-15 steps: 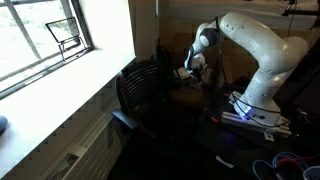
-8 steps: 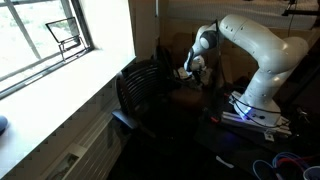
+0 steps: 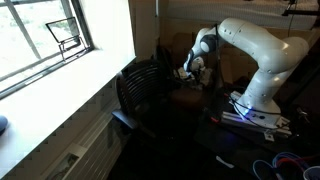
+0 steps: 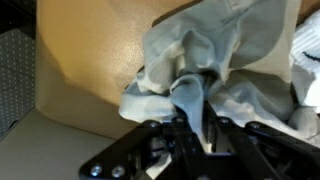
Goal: Pick up the piece of clothing from the sofa and put it on the office chair
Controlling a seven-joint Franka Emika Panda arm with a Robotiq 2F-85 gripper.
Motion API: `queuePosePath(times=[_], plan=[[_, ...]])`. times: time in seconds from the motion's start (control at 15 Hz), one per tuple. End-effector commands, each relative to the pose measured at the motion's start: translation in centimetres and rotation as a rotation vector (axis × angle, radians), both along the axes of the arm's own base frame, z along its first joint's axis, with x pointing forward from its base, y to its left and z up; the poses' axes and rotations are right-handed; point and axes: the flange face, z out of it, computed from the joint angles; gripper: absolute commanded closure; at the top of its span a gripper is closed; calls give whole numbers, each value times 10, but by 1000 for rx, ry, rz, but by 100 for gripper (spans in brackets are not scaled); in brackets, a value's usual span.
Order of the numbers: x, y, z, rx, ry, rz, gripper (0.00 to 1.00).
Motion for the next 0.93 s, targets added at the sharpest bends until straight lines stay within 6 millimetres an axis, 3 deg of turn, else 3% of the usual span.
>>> queuePosePath(times=[0.0,0.33,0.67,0.8,0.87], plan=[[2,-38,66,66,-31,18,100],[-17,-69,157,86,-210,175,99],[-46,-76,243,-62,-303,431,99],[-46,-51,262,-52,-307,556,99],[-36,-84,241,-78,-285,464,99]])
